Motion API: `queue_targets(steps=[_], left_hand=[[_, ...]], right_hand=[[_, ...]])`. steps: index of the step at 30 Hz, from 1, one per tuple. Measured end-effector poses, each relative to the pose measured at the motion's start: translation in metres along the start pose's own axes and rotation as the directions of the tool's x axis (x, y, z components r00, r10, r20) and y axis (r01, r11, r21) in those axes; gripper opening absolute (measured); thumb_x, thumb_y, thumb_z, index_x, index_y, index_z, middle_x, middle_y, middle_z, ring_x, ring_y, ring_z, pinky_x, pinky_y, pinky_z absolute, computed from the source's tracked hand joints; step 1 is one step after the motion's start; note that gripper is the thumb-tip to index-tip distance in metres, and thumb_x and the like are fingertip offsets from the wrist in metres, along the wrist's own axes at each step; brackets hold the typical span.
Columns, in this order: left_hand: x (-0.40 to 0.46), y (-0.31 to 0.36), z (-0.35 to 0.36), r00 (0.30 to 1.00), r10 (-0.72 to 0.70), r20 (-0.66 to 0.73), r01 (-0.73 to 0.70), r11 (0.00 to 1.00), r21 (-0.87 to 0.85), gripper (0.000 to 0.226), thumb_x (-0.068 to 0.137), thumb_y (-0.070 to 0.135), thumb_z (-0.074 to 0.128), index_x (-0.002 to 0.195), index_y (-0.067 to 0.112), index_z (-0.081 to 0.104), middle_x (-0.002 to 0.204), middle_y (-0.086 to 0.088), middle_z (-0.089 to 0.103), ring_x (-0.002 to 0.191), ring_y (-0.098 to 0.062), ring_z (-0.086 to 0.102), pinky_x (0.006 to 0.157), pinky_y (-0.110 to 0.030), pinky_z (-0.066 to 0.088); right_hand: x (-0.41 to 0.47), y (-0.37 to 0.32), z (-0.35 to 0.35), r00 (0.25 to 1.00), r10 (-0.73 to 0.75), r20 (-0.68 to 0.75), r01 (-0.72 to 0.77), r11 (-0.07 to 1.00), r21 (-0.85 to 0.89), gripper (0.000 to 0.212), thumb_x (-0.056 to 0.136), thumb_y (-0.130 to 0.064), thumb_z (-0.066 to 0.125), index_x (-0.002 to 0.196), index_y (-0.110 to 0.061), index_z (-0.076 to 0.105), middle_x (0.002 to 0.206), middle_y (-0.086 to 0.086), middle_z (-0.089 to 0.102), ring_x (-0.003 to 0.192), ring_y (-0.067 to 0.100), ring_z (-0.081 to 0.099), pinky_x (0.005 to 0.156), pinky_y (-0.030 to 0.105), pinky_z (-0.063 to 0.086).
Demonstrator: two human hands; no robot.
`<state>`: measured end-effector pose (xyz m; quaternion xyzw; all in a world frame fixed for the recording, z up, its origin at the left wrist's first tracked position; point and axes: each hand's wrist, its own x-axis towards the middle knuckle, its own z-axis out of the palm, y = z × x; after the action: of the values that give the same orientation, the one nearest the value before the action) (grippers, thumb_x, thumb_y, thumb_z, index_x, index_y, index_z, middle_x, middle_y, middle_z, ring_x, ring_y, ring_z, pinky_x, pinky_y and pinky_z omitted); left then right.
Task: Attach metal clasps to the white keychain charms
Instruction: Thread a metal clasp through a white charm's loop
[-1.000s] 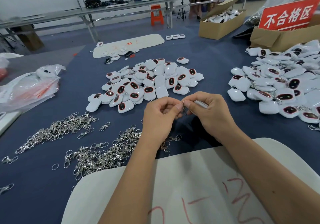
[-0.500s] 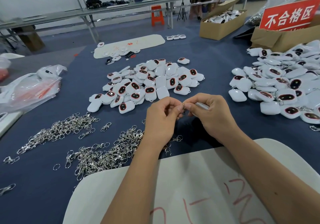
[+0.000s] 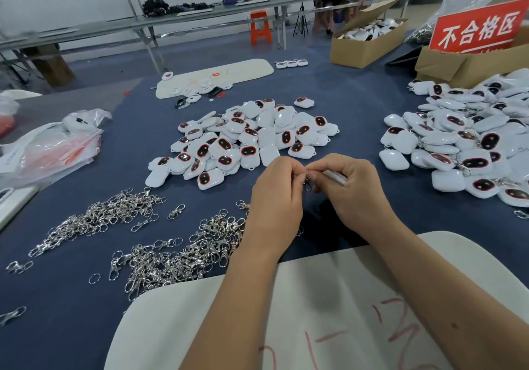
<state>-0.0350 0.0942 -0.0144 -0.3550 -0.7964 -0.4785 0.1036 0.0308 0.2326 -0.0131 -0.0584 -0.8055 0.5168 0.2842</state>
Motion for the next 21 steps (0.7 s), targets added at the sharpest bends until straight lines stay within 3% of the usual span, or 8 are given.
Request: queue_targets(steps=[4,9,14,21], left_hand=[[-0.0008,0.0010,0.0008,1.000,0.012,-0.002,-0.012,1.000,-0.001,0.011,0.100,0.011,0.056,0.091,0.016,0.060,0.088,0.005,0.060,0.082,-0.012,0.053,0.075,-0.032,0.046],[-0.0007,0.0027,0.0000,1.000,-0.009,-0.028,0.008,1.000,-0.007,0.012,0.100,0.011,0.055,0.091,0.016,0.062,0.088,0.006,0.061,0.084,-0.012,0.055,0.076,-0.032,0.046],[0.0002,0.0020,-0.0043,1.000,0.005,-0.014,-0.005,1.000,-0.001,0.012,0.099,0.008,0.056,0.090,0.014,0.062,0.085,0.005,0.060,0.081,-0.014,0.055,0.075,-0.035,0.047],[0.0005,0.0038,-0.0049,0.993,0.084,-0.085,-0.081,0.996,0.032,0.011,0.099,0.007,0.058,0.090,0.014,0.060,0.086,0.005,0.059,0.078,-0.011,0.053,0.070,-0.031,0.044]], right_hand=[[-0.0019,-0.0032,0.0009,0.989,-0.144,-0.044,0.136,0.979,-0.154,0.020,0.092,0.002,0.071,0.089,-0.015,0.081,0.077,-0.008,0.068,0.079,0.014,0.065,0.075,0.022,0.047],[-0.0038,-0.0049,0.0017,0.962,-0.262,-0.080,0.233,0.937,-0.260,0.018,0.091,0.001,0.072,0.089,-0.014,0.082,0.081,-0.005,0.070,0.079,0.016,0.066,0.074,0.037,0.053],[-0.0039,-0.0054,0.0036,0.934,-0.344,-0.097,0.290,0.888,-0.357,0.015,0.091,0.001,0.074,0.092,-0.012,0.082,0.084,-0.002,0.073,0.080,0.016,0.068,0.074,0.033,0.054],[-0.0024,-0.0042,0.0060,0.991,-0.114,-0.076,0.108,0.991,-0.078,0.014,0.094,-0.004,0.073,0.085,-0.013,0.079,0.076,-0.003,0.070,0.075,0.015,0.065,0.074,0.019,0.047]])
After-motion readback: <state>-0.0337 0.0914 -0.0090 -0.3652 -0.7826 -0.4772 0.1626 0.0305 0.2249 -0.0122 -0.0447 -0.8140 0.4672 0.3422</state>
